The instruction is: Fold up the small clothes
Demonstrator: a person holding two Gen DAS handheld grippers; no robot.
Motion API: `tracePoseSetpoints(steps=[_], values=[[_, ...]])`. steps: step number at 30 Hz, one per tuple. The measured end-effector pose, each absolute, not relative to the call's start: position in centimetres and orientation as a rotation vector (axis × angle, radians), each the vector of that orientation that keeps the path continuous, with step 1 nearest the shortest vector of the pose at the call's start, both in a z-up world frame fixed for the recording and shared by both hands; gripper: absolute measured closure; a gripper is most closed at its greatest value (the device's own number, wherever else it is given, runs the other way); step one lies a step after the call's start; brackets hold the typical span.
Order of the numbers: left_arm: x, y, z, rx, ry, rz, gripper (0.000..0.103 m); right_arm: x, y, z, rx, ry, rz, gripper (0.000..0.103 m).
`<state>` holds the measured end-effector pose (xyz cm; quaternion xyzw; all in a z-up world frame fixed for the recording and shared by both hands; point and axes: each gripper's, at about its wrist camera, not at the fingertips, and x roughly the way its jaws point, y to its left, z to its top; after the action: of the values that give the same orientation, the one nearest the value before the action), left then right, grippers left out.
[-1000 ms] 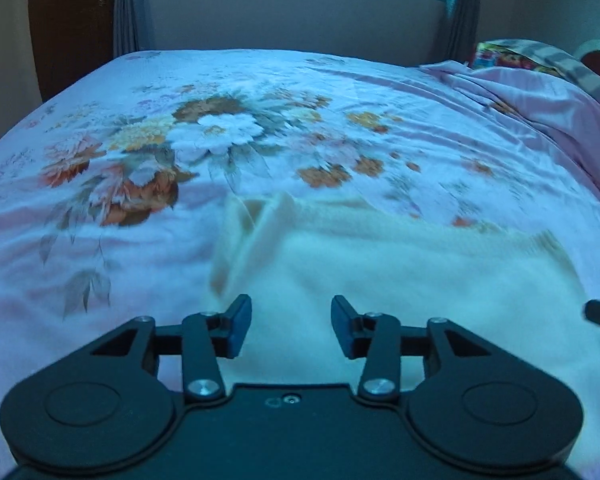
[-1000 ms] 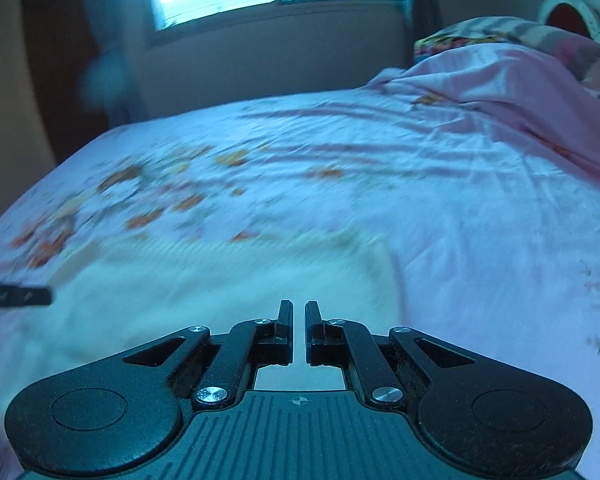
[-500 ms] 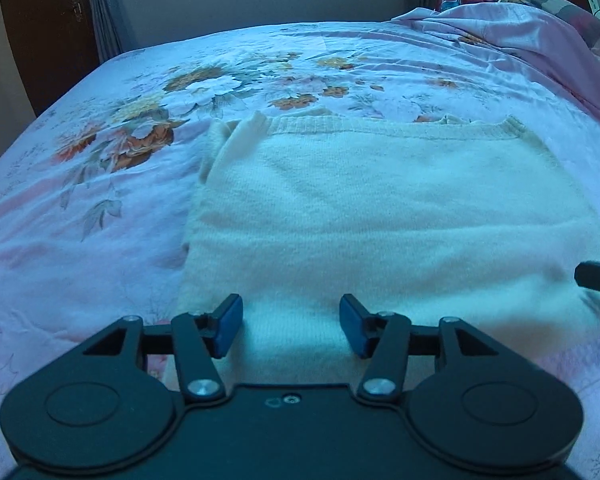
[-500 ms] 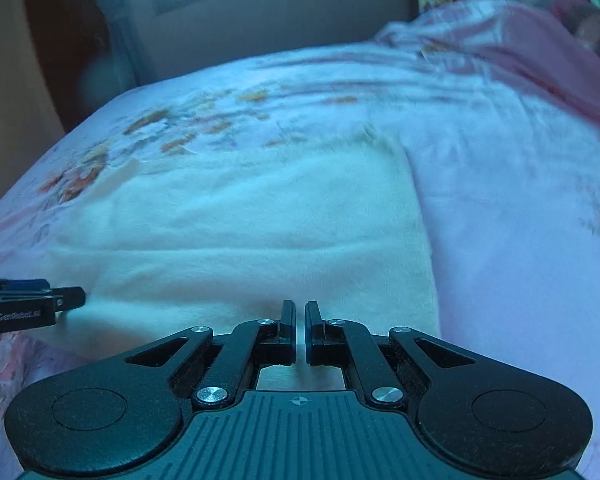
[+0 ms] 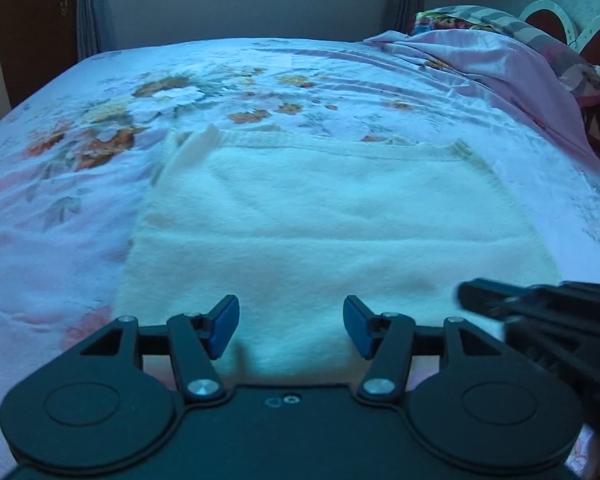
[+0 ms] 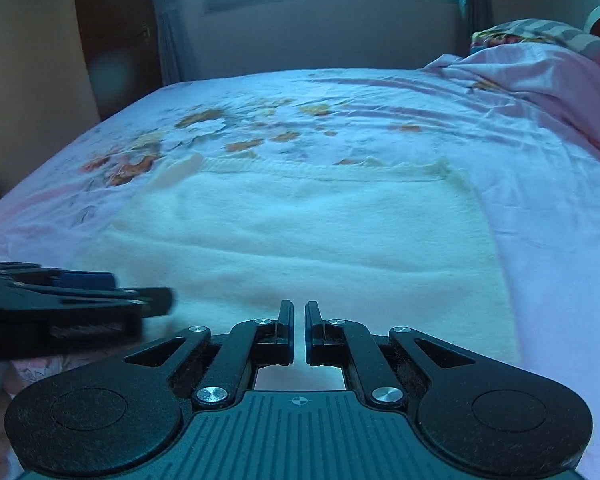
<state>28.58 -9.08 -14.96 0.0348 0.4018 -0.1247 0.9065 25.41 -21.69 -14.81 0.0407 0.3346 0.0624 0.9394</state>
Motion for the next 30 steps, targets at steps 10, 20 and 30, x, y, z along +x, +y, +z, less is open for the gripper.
tracePoseSetpoints(steps=[10, 20, 30], values=[[27.0, -8.4, -16.7, 0.125, 0.854, -0.245, 0.045, 24.2, -20.5, -16.0, 0.003, 0.683, 0.150, 0.100], [26.7, -6.3, -15.4, 0.060, 0.848, -0.178, 0.044, 23.0, -22.8, -15.1, 0.041, 0.671, 0.034, 0.100], [27.5, -5.7, -17.0, 0.086, 0.890, -0.160, 0.037, 24.2, -25.5, -17.7, 0.063, 0.806, -0.012, 0.100]])
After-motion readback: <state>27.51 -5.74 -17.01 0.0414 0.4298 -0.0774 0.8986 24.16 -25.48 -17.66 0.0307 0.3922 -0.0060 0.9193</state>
